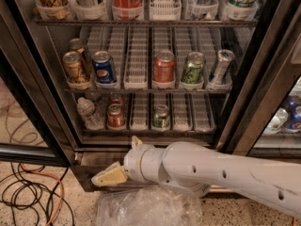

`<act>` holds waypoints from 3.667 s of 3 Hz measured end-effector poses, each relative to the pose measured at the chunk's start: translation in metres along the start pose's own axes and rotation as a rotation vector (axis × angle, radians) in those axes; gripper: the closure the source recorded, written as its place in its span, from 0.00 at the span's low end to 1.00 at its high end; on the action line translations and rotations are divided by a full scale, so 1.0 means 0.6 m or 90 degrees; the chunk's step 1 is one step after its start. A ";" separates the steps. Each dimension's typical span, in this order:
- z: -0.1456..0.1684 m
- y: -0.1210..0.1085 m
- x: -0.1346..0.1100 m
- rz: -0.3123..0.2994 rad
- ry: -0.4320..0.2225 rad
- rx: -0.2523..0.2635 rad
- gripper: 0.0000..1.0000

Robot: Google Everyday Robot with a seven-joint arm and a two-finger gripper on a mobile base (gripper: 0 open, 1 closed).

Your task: Pick coke can from bottom shelf of fridge

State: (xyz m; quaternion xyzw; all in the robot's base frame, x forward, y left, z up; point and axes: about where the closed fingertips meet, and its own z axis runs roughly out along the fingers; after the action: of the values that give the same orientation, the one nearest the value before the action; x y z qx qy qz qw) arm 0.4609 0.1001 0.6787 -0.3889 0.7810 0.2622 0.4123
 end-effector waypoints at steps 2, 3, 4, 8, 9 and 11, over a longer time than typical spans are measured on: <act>0.076 -0.120 -0.030 -0.065 -0.053 0.119 0.00; 0.092 -0.157 -0.026 -0.076 -0.043 0.123 0.00; 0.092 -0.157 -0.026 -0.076 -0.043 0.123 0.00; 0.198 -0.218 -0.062 -0.070 -0.066 0.111 0.00; 0.224 -0.220 -0.060 -0.068 -0.070 0.114 0.00; 0.301 -0.257 -0.070 -0.085 -0.105 0.192 0.00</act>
Offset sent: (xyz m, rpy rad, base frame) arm 0.1325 -0.0057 -0.0193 -0.0832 -0.3006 -0.1677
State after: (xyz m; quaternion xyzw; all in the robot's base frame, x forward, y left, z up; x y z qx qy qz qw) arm 0.6823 0.1622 0.6064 -0.3508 0.7475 0.1448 0.5452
